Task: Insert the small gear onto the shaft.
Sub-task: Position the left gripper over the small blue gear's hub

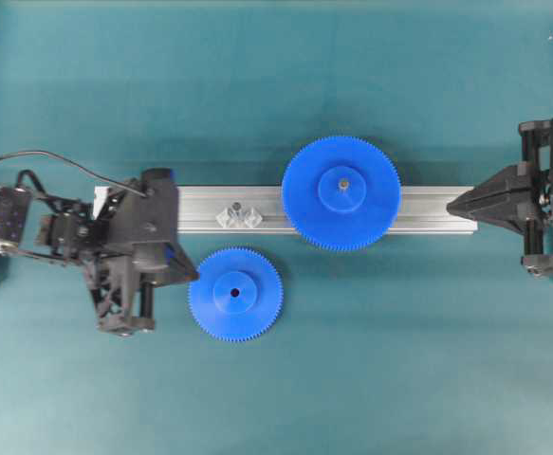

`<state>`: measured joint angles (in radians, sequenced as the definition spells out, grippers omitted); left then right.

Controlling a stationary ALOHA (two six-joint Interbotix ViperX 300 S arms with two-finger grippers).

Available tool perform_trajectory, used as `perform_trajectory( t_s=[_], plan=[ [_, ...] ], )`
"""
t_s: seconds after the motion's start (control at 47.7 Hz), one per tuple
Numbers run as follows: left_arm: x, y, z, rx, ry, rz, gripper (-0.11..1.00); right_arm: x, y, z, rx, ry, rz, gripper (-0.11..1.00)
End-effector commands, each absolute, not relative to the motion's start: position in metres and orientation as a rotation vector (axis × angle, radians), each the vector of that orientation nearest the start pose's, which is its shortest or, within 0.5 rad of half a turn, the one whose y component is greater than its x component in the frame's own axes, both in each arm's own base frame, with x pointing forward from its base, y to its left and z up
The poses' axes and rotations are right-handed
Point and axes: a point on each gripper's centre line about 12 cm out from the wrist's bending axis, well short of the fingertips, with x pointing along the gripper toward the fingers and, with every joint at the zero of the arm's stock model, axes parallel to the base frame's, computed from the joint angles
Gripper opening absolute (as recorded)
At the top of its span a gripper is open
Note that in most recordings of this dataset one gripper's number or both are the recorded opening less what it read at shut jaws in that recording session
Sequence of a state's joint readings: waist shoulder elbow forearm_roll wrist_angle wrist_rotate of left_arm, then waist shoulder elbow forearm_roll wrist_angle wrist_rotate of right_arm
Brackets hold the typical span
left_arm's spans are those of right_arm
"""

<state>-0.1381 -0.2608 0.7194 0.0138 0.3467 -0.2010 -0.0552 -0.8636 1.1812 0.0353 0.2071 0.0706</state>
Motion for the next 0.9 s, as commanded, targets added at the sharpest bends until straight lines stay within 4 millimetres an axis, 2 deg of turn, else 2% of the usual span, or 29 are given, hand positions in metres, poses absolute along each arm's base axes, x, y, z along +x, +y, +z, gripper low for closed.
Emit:
perform_trajectory(
  t_s=[0.0,0.398,0.754,0.88],
  plan=[
    [0.336,-0.048,0.225,-0.118,0.787,-0.058,0.00,0.202,-0.011,0.222,0.125,0.501,-0.077,0.03],
    [0.354,-0.054,0.216,-0.030,0.860,-0.091,0.00,0.201,-0.011,0.221,0.125,0.503,-0.077,0.03],
    [0.374,-0.057,0.198,-0.007,1.015,-0.081,0.00,0.201,-0.011,0.221,0.127,0.503,-0.077,0.03],
    [0.380,-0.058,0.196,0.019,1.027,-0.093,0.00,0.201,-0.011,0.221,0.125,0.503,-0.077,0.03]
  ],
)
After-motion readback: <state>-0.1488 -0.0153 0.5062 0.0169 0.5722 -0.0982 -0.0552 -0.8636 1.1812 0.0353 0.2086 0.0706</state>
